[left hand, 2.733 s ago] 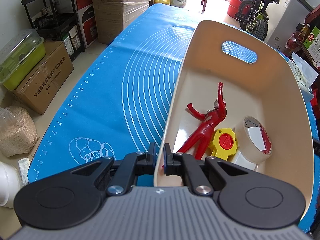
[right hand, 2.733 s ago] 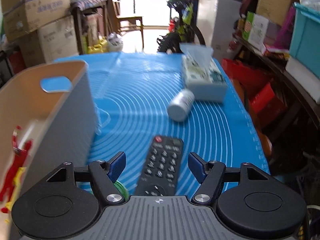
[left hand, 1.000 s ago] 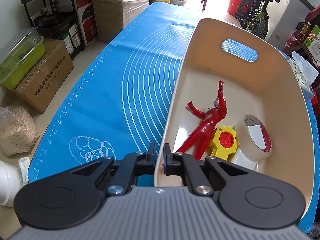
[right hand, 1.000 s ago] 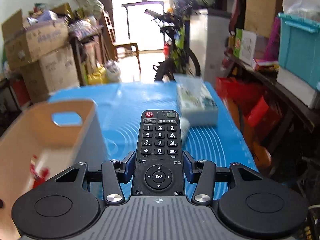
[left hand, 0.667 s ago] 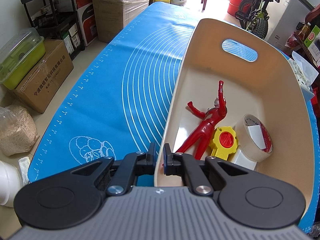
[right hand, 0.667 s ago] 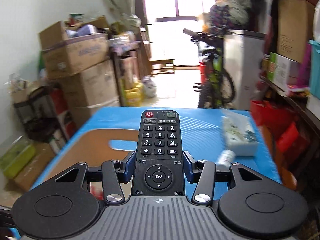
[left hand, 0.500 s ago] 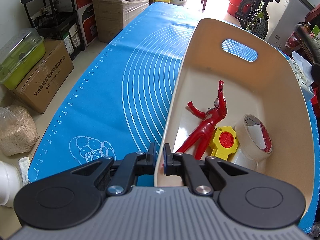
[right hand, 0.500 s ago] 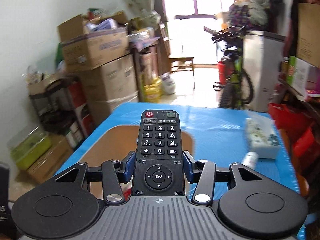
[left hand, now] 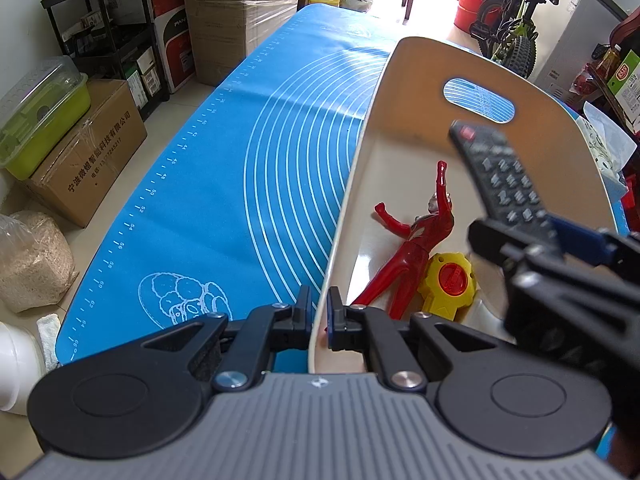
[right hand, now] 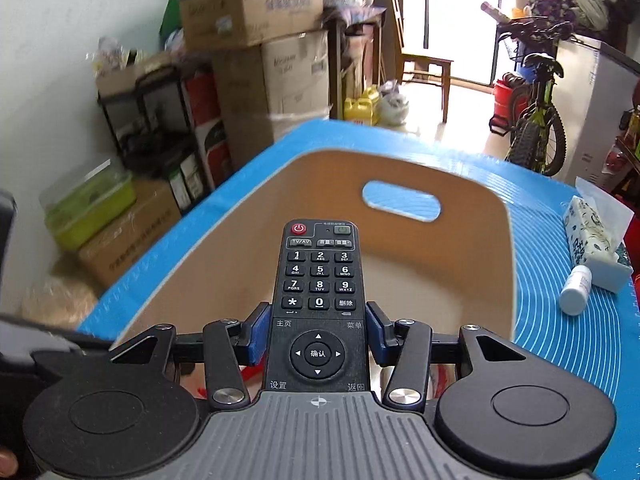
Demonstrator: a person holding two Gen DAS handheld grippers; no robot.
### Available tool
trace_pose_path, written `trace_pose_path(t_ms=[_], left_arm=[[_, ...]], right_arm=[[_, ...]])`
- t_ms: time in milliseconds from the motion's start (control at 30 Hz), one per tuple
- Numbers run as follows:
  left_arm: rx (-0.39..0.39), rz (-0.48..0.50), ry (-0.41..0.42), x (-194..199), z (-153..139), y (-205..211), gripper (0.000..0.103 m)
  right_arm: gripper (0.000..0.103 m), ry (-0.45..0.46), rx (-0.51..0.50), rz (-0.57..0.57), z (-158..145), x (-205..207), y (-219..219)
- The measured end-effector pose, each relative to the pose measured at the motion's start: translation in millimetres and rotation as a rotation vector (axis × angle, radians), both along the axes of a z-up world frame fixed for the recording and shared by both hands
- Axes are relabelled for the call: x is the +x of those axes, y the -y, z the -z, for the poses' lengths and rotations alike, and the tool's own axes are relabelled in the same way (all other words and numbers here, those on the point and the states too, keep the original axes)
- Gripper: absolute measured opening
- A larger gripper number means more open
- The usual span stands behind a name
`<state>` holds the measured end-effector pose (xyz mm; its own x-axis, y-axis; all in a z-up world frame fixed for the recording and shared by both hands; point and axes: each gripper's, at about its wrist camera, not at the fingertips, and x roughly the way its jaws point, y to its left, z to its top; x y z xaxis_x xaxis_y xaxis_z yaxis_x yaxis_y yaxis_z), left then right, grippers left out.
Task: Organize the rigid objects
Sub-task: 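Carry the black remote into the bin with the right tool and release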
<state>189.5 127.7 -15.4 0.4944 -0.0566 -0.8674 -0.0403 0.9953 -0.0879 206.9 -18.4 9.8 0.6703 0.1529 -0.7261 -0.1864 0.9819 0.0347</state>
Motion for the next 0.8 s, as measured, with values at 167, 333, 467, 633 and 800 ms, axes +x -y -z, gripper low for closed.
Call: trace_pose_path(t_ms=[167, 333, 467, 633, 800], left_arm=[[0.000, 0.002, 0.000, 0, 0, 1, 0.008], [-0.002, 0.002, 0.000, 0, 0, 1, 0.008], [-0.003, 0.003, -0.001, 0, 0, 1, 0.008], [-0.002, 0.003, 0.000, 0, 0, 1, 0.008], [-0.002, 0.003, 0.000, 0, 0, 1, 0.008]], right_arm=[[0.054, -0.085, -0.029, 0.003, 15, 6, -5], [0.054, -0.145, -0.038, 0.009, 24, 10, -3], [0.052, -0.175, -0.037, 0.010, 24, 14, -1], [0.056, -0.153, 0.004, 0.019, 18, 11, 7], [0.064, -0.063, 0.054, 0.047, -7, 2, 25]])
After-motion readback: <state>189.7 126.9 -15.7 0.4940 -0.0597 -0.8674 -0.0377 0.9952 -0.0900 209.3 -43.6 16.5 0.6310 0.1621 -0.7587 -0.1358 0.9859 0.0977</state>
